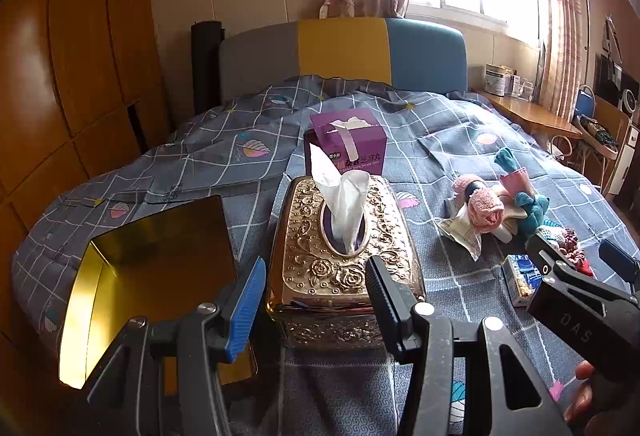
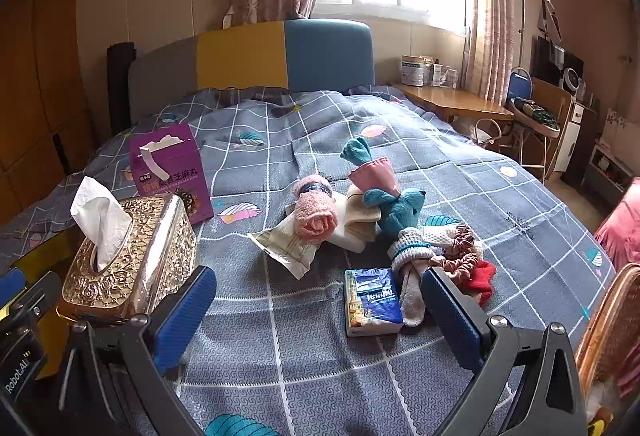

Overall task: Organize soft objects
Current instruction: 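Move the left tool toward the pink towel roll beside the tissue box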

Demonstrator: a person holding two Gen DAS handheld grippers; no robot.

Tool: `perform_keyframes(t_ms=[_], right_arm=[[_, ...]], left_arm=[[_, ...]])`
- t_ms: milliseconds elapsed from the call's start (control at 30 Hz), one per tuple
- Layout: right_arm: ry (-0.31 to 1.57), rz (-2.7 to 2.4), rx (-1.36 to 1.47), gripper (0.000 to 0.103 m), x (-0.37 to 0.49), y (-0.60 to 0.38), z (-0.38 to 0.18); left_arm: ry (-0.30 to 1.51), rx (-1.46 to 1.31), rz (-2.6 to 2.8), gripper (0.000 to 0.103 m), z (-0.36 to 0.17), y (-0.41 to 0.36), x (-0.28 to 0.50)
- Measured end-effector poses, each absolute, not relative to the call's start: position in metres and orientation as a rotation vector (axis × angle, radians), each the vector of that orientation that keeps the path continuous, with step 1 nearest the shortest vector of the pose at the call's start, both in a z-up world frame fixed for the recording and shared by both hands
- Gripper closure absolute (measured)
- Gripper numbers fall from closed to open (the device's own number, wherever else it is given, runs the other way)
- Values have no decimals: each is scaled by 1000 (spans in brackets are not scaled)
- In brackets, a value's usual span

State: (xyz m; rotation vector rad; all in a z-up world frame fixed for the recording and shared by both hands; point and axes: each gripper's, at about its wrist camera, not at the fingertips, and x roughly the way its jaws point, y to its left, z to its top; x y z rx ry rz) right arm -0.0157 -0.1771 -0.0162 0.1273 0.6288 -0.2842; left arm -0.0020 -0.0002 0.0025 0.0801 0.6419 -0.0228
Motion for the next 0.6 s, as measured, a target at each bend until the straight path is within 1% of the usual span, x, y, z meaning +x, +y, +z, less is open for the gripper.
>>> perform_keyframes(t_ms=[600], right_arm=[[625, -316, 135, 0, -15, -192, -16]], left_arm=[[669, 100, -42, 51, 1, -7, -1]])
